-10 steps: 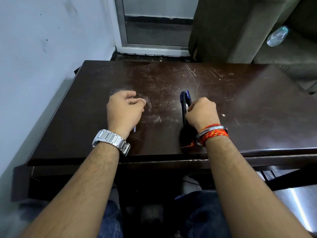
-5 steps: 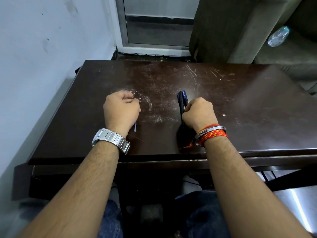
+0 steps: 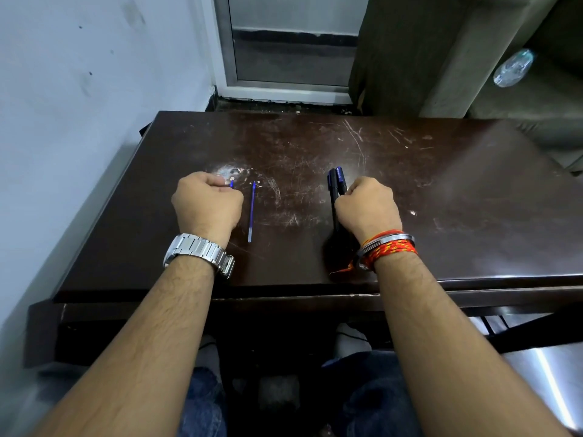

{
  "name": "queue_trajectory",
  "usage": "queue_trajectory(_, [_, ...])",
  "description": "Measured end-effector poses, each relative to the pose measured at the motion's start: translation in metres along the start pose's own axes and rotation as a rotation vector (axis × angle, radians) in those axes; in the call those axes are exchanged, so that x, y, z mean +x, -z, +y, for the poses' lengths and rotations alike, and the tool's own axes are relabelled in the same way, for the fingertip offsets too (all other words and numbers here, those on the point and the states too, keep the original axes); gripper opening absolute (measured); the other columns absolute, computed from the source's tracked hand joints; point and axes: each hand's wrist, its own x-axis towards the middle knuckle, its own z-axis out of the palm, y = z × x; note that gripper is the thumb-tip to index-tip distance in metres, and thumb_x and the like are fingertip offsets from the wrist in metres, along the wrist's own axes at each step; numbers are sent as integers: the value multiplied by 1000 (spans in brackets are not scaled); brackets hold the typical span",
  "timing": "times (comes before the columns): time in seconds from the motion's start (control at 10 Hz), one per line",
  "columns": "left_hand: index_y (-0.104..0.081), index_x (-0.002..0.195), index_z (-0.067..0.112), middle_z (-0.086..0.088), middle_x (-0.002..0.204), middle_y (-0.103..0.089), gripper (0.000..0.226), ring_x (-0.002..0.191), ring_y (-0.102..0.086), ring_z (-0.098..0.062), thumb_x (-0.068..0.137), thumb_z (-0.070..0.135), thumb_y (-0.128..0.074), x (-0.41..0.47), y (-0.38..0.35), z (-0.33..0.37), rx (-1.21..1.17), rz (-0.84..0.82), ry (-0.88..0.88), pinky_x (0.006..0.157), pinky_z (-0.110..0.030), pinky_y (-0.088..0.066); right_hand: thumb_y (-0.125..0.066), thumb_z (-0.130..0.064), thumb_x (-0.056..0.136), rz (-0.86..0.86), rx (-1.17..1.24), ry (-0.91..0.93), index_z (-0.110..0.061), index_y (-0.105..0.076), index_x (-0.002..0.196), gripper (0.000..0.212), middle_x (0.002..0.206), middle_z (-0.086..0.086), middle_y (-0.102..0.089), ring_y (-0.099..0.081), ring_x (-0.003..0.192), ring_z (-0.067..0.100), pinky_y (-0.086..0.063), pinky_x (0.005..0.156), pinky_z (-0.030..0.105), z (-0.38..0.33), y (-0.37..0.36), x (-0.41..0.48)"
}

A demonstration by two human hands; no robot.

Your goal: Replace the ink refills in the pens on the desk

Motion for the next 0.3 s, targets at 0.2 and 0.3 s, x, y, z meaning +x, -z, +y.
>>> queue_trajectory(0.2, [-72,90,17,12,68,-66,24,79,-70,-13,70,4,-71,-3,0,-1,43,-40,-32,63,-18,-50,-48,-17,87,89,52,28,-8,-61,114,31,116,18,-64,-61,103,38,-51,82,40,-3,3,-3])
queue_trajectory(0.3, [-73,92,17,12,73,-69,22,73,-69,-8,71,9,-73,-6,-6,0,22,-75,-72,61,-13,-49,-49,-18,88,92,29,51,-8,-58,115,30,116,17,-63,-61,102,37,-54,87,46,-4,-1,-3])
